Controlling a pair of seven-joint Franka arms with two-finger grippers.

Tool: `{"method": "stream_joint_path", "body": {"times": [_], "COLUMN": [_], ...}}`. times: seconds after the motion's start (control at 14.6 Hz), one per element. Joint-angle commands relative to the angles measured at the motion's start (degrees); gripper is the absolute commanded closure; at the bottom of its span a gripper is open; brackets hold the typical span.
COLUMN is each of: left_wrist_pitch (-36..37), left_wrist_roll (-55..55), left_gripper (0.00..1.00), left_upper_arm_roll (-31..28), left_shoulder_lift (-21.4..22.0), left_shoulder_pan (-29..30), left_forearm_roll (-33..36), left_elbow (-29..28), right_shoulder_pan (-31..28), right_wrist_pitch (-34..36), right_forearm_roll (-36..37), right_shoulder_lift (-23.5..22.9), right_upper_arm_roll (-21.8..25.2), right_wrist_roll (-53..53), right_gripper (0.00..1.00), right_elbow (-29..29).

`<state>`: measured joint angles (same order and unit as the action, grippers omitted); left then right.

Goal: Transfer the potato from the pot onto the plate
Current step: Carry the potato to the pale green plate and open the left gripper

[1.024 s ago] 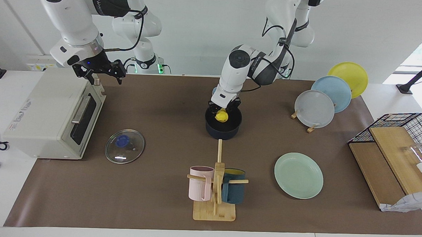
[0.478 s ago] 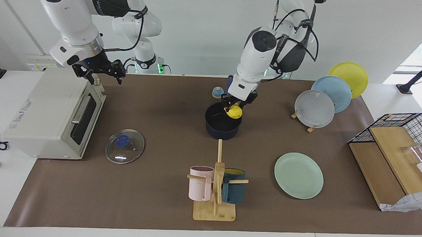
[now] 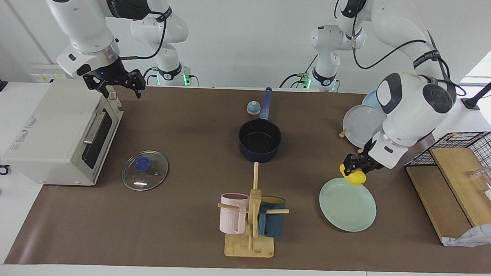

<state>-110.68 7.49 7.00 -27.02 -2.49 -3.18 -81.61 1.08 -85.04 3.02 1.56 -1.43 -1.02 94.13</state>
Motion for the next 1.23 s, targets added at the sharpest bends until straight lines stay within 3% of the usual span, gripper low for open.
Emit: {"method": "stream_joint_path", "body": {"times": [0.0,0.55,0.61,0.68,0.75,0.96,1.16], "left_wrist_pitch": [-2.78,-8.76,-8.59,-8.59,-8.32,-7.71,-3.76], "left_wrist_roll": [-1.86,-3.96,-4.15,-4.15,-4.15,-4.15,-3.10], "left_gripper": [1.00,1.00,0.78,0.13,0.00,0.00,0.00], "left_upper_arm_roll": [0.65,0.56,0.56,0.56,0.56,0.56,0.39], "left_shoulder_lift": [-6.28,-5.94,-5.85,-5.85,-5.85,-5.24,-0.16], "left_shoulder_pan": [-0.15,-0.41,-0.41,-0.58,-0.67,-0.23,0.21], "left_forearm_roll": [4.49,6.26,6.26,6.26,6.26,6.17,5.47], "left_elbow": [4.19,-3.28,-3.29,-3.29,-2.94,-1.01,-0.03], "right_shoulder_pan": [-0.72,-0.64,-0.64,-0.64,-0.64,-0.64,-0.64], "right_wrist_pitch": [0.49,0.49,0.49,0.49,0.49,0.49,0.49], "right_forearm_roll": [-0.47,-0.47,-0.47,-0.47,-0.47,-0.47,-0.47], "right_shoulder_lift": [0.37,0.37,0.37,0.37,0.37,0.37,0.37], "right_upper_arm_roll": [-0.32,-0.32,-0.32,-0.32,-0.32,-0.32,-0.32], "right_wrist_roll": [0.93,0.85,0.85,0.85,0.85,0.85,0.85], "right_gripper": [0.00,0.00,0.00,0.00,0.00,0.00,0.00], "right_elbow": [-0.09,-0.09,-0.09,-0.09,-0.09,-0.09,-0.09]}}
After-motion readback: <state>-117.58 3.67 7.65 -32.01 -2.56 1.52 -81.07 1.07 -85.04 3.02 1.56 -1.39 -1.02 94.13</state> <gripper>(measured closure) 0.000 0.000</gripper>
